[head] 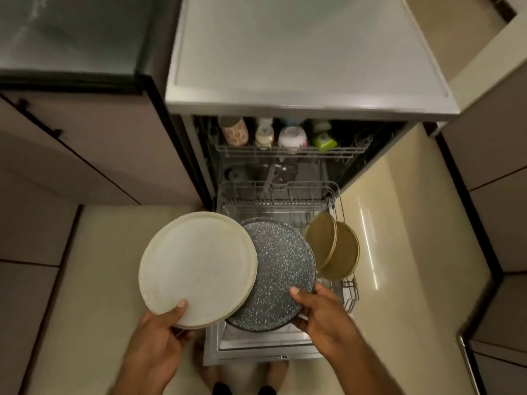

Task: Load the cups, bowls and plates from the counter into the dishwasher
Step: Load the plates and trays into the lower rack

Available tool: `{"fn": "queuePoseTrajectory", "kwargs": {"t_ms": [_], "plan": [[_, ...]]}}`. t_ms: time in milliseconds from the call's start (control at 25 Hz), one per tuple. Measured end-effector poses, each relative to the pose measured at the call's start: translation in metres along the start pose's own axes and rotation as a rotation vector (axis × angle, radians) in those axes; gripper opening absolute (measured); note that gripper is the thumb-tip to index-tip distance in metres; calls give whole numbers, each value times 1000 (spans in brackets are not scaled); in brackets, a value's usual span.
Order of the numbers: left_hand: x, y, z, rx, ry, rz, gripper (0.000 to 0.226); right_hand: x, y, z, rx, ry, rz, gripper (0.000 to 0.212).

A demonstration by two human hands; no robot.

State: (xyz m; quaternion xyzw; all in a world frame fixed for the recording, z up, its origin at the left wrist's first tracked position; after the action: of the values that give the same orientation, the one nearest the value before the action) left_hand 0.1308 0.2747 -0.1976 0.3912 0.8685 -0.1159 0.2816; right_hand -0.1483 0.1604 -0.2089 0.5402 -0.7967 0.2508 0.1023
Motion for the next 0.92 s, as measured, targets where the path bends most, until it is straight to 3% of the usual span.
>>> {"fn": "queuePoseTrajectory", "kwargs": {"t_ms": [280, 520, 680, 920], "plan": [[59, -14, 102, -63, -42, 46, 31, -6, 71, 116, -205, 124, -85, 27], [87, -17, 152, -91, -100, 74, 35, 36, 107, 167, -420, 437, -454, 19], [95, -21, 164, -89, -108, 91, 33, 72, 99, 175, -471, 622, -651, 17], [100, -27, 173, -60, -119, 101, 38, 87, 93, 215, -567, 636, -703, 21]]}}
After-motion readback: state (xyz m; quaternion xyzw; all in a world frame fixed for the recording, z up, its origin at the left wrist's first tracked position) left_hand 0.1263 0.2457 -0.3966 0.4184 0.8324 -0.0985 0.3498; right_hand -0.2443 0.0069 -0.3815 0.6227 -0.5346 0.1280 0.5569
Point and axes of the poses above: each hand's wrist, its own z-axis towards the middle knuckle, its own y-axis out of the back of the hand, x = y × z, the point moved 10 cm from there along z, towards the middle knuckle, and after that the axes turned 15 degrees about z, right-handed, at the moved point
